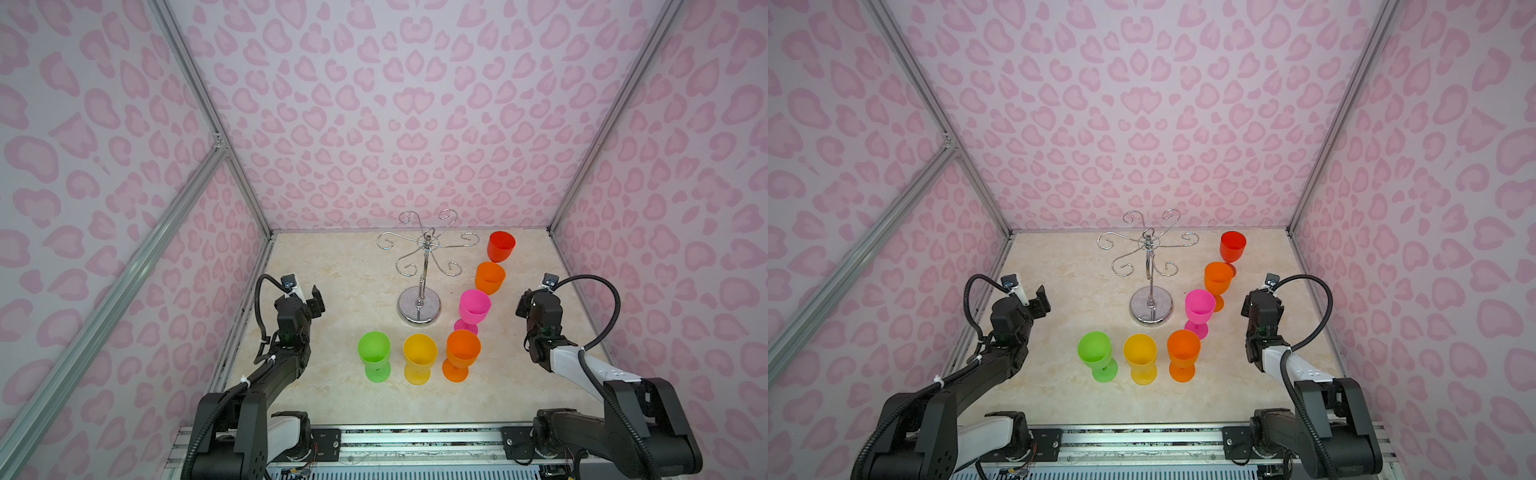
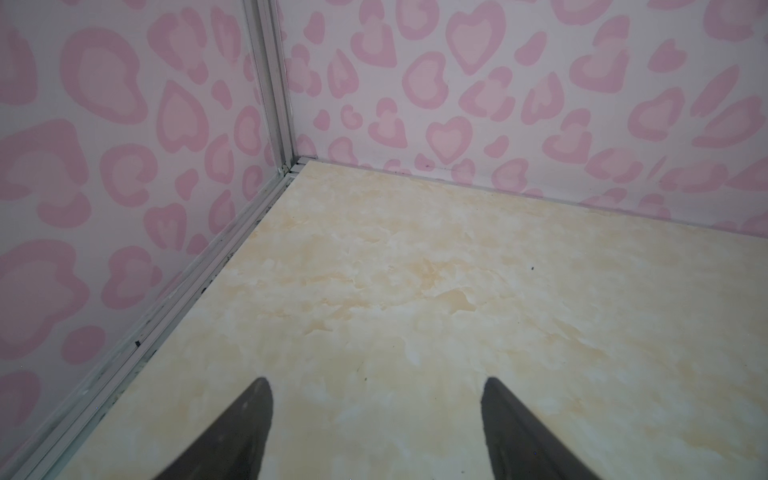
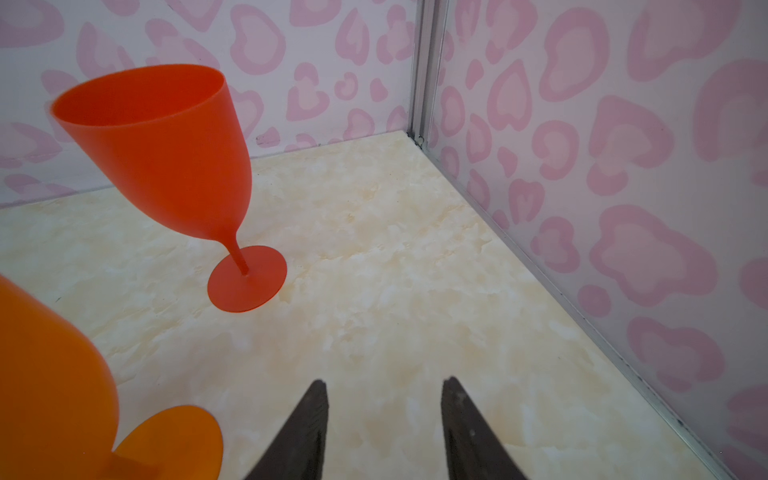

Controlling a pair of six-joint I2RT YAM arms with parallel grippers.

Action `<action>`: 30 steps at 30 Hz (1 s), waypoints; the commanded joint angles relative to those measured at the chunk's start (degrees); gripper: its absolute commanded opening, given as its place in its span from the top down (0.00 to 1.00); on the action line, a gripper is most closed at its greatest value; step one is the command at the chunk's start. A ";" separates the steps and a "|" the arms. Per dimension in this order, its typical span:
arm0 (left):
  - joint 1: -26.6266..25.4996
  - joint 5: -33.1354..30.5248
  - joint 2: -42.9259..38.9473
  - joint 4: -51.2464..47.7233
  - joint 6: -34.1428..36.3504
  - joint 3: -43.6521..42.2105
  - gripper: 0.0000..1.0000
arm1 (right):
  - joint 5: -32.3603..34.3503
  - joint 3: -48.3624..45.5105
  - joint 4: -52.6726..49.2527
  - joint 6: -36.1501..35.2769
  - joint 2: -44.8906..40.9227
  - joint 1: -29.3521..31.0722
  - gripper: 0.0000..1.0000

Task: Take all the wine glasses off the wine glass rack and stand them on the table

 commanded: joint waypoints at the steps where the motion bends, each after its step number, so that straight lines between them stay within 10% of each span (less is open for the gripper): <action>1: 0.10 -1.58 2.48 5.58 -0.50 -1.45 0.18 | -1.96 0.44 3.36 -1.40 2.91 0.47 0.55; 14: 1.47 -3.51 10.08 16.30 1.22 -1.62 0.14 | 3.78 -3.47 26.05 -7.33 14.54 1.49 0.56; 30: 1.17 -3.89 14.04 21.38 1.83 -2.52 0.02 | 4.70 -5.23 29.86 -6.49 16.35 1.50 0.51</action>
